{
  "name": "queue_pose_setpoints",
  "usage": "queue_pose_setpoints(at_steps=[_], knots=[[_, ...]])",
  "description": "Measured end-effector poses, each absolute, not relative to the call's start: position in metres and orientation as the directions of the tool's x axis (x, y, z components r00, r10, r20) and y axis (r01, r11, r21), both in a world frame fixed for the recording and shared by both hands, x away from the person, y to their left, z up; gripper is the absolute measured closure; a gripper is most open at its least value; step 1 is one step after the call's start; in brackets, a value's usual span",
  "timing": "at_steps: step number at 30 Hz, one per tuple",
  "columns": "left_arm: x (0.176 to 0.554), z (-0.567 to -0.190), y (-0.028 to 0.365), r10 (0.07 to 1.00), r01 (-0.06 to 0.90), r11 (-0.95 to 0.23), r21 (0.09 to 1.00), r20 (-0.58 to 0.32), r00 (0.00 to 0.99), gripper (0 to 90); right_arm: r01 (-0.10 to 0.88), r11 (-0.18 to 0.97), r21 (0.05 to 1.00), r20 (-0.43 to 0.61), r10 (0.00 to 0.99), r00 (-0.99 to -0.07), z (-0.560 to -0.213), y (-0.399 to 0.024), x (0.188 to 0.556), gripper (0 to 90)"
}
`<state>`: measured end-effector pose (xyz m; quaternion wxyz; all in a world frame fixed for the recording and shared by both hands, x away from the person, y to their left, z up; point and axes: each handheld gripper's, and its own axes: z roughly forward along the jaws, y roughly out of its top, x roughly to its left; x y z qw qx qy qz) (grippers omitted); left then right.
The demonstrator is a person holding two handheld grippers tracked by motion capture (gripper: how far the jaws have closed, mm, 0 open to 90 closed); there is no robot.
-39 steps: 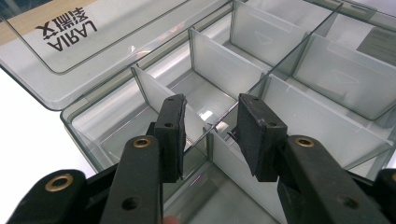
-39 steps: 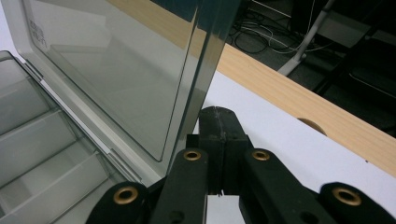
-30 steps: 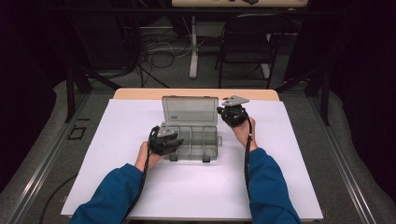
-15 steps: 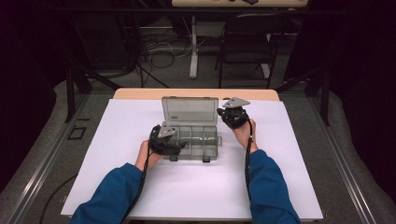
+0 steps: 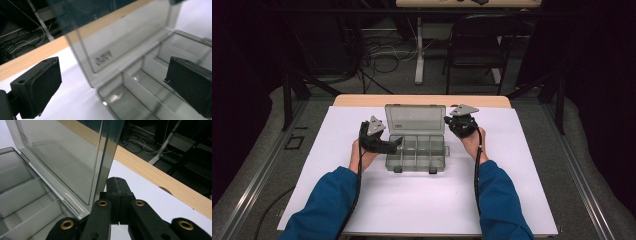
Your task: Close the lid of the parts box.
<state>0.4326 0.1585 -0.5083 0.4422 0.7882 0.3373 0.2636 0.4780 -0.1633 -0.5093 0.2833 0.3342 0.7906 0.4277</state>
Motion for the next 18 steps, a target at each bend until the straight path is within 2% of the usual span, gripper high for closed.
queue_pose_setpoints(at_steps=[4,9,10,15,18], knots=[[0.445,-0.498,0.164,0.782,0.304,-0.363,0.881,0.11,0.613,1.8,0.284,0.411,0.866,-0.164,0.77,-0.616,-0.509,-0.163,0.478,90.0],[0.456,-0.485,0.17,0.783,0.3,-0.338,0.892,0.09,0.616,16.2,0.283,0.412,0.866,-0.165,0.771,-0.615,-0.509,-0.163,0.478,90.0],[0.457,-0.483,0.171,0.777,0.293,-0.34,0.894,0.091,0.622,16.4,0.283,0.411,0.866,-0.165,0.771,-0.615,-0.509,-0.162,0.478,90.0],[0.459,-0.471,0.174,0.776,0.253,-0.338,0.907,0.116,0.62,37.9,0.286,0.41,0.866,-0.163,0.772,-0.614,-0.509,-0.162,0.478,90.0],[0.462,-0.466,0.173,0.771,0.24,-0.349,0.906,0.132,0.623,47.1,0.285,0.414,0.864,-0.166,0.771,-0.615,-0.508,-0.162,0.478,90.0]])
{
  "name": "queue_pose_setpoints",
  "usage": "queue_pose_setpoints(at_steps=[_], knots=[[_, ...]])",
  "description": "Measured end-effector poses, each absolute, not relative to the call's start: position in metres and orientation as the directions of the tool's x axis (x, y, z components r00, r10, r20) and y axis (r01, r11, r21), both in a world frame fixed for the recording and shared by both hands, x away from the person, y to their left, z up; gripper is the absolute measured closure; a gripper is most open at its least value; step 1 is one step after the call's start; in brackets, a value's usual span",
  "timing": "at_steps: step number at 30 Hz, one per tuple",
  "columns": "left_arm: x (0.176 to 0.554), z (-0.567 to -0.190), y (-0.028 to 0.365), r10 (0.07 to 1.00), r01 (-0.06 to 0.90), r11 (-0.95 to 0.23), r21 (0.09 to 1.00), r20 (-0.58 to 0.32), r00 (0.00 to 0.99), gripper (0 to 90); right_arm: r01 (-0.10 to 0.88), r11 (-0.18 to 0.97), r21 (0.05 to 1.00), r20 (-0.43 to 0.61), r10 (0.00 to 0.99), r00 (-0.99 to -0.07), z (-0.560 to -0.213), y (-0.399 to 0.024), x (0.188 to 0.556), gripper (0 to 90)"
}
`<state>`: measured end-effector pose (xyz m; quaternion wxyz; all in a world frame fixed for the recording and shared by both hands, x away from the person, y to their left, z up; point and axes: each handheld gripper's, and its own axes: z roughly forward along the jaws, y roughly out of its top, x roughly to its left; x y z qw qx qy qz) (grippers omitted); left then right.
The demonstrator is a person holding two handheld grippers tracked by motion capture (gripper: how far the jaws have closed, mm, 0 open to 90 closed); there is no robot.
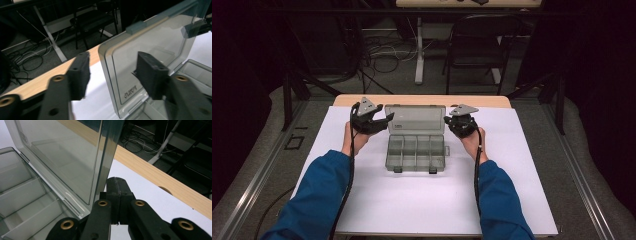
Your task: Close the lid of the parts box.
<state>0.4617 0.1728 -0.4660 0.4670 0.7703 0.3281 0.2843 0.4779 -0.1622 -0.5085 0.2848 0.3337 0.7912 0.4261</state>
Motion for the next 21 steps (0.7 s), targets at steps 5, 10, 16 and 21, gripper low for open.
queue_pose_setpoints(at_steps=[5,10,16,21], knots=[[0.4667,-0.459,0.1733,0.763,0.234,-0.358,0.904,0.139,0.631,60.9,0.288,0.421,0.861,-0.171,0.771,-0.614,-0.5081,-0.1616,0.4774,90.0],[0.4668,-0.4585,0.1725,0.753,0.216,-0.385,0.897,0.171,0.635,72.5,0.289,0.428,0.856,-0.179,0.771,-0.611,-0.508,-0.1611,0.4776,90.0],[0.4678,-0.4596,0.174,0.75,0.214,-0.379,0.9,0.163,0.641,75.2,0.294,0.435,0.851,-0.187,0.774,-0.605,-0.5079,-0.1607,0.478,86.4],[0.4683,-0.4604,0.1747,0.75,0.212,-0.375,0.902,0.161,0.642,75.9,0.323,0.446,0.835,-0.195,0.788,-0.584,-0.4992,-0.1687,0.4764,64.6]])
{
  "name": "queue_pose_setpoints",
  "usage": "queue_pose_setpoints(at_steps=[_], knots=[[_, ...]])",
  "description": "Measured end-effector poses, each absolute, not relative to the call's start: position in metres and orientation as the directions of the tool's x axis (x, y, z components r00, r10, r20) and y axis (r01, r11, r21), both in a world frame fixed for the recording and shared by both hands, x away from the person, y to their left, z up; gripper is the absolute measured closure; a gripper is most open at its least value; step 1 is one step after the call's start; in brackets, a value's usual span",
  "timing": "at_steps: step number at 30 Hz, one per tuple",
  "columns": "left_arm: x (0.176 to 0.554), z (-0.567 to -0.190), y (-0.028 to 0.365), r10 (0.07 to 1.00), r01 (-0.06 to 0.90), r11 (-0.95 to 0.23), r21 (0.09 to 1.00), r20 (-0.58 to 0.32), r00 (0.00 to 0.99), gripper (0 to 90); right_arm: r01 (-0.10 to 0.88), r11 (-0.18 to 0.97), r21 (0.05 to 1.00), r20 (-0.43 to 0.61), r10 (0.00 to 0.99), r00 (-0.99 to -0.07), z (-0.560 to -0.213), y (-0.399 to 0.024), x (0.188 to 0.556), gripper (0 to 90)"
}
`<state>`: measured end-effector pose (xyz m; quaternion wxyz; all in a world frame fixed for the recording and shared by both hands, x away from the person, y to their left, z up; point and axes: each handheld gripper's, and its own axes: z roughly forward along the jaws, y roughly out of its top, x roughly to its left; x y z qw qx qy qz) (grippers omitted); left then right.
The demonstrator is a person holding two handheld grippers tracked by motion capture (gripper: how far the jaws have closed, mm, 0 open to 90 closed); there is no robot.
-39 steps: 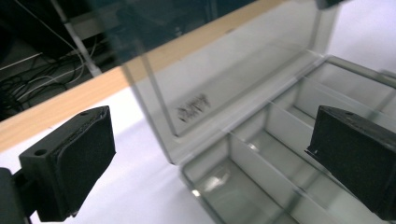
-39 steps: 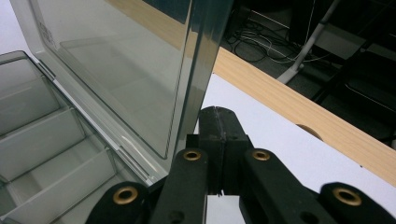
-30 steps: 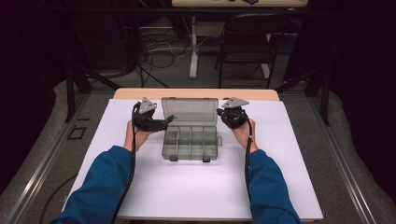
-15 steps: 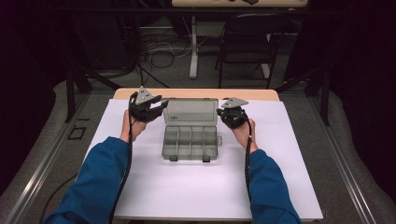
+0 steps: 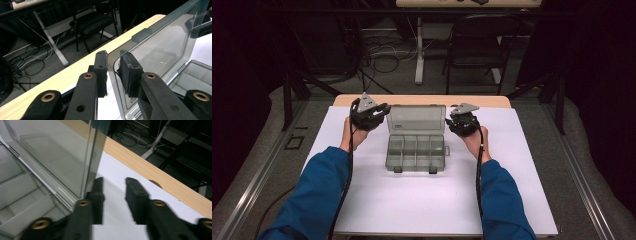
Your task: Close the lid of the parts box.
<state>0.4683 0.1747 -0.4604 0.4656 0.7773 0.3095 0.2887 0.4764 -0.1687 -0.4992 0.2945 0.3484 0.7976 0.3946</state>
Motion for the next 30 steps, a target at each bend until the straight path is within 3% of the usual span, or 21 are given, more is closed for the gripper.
queue_pose_setpoints(at_steps=[4,8,14,18,24,30], knots=[[0.469,-0.46,0.176,0.747,0.212,-0.378,0.901,0.162,0.645,76.0,0.32,0.448,0.835,-0.19,0.779,-0.598,-0.488,-0.176,0.471,45.6],[0.468,-0.46,0.175,0.745,0.211,-0.386,0.898,0.169,0.645,76.1,0.298,0.433,0.851,-0.173,0.766,-0.619,-0.472,-0.177,0.467,44.2],[0.468,-0.459,0.175,0.74,0.201,-0.403,0.893,0.188,0.646,76.8,0.271,0.461,0.845,-0.204,0.748,-0.632,-0.451,-0.163,0.465,56.5],[0.467,-0.459,0.175,0.74,0.203,-0.4,0.894,0.184,0.647,76.9,0.279,0.475,0.834,-0.212,0.744,-0.633,-0.442,-0.154,0.469,69.3],[0.467,-0.459,0.179,0.719,0.202,-0.401,0.893,0.17,0.674,77.5,0.282,0.489,0.825,-0.221,0.739,-0.636,-0.438,-0.151,0.47,78.0],[0.465,-0.457,0.181,0.709,0.204,-0.412,0.888,0.173,0.683,77.7,0.272,0.501,0.822,-0.231,0.729,-0.645,-0.437,-0.151,0.465,78.9]])
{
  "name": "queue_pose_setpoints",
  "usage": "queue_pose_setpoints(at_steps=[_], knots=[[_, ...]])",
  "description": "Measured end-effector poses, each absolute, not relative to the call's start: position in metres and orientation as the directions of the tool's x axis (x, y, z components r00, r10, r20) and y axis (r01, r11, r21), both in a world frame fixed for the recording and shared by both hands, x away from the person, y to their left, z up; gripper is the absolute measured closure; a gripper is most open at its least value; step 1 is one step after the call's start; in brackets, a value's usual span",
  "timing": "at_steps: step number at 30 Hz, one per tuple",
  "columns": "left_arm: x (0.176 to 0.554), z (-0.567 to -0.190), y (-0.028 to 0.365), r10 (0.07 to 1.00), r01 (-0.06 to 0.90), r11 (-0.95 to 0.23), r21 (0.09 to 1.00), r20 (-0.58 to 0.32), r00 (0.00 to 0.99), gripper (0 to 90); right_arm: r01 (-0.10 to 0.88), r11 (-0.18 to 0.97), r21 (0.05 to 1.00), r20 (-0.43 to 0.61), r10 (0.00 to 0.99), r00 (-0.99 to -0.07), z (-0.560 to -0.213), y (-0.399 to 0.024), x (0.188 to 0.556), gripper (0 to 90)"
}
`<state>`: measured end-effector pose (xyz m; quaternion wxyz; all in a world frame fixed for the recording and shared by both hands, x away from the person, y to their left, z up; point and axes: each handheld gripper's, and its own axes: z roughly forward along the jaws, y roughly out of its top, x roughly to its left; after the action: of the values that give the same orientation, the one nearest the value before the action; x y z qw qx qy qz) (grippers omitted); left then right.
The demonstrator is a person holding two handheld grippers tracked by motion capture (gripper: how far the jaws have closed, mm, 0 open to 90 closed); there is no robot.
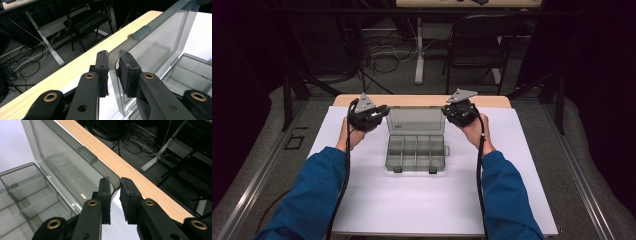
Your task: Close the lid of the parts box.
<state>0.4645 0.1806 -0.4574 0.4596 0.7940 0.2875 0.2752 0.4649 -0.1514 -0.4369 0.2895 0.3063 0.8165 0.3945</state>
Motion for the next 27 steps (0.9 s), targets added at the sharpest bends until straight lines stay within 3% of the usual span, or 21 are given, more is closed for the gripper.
queue_pose_setpoints(at_steps=[27], knots=[[0.444,-0.458,0.187,0.666,0.187,-0.44,0.878,0.179,0.724,77.6,0.213,0.548,0.809,-0.281,0.678,-0.679,-0.439,-0.154,0.438,79.0]])
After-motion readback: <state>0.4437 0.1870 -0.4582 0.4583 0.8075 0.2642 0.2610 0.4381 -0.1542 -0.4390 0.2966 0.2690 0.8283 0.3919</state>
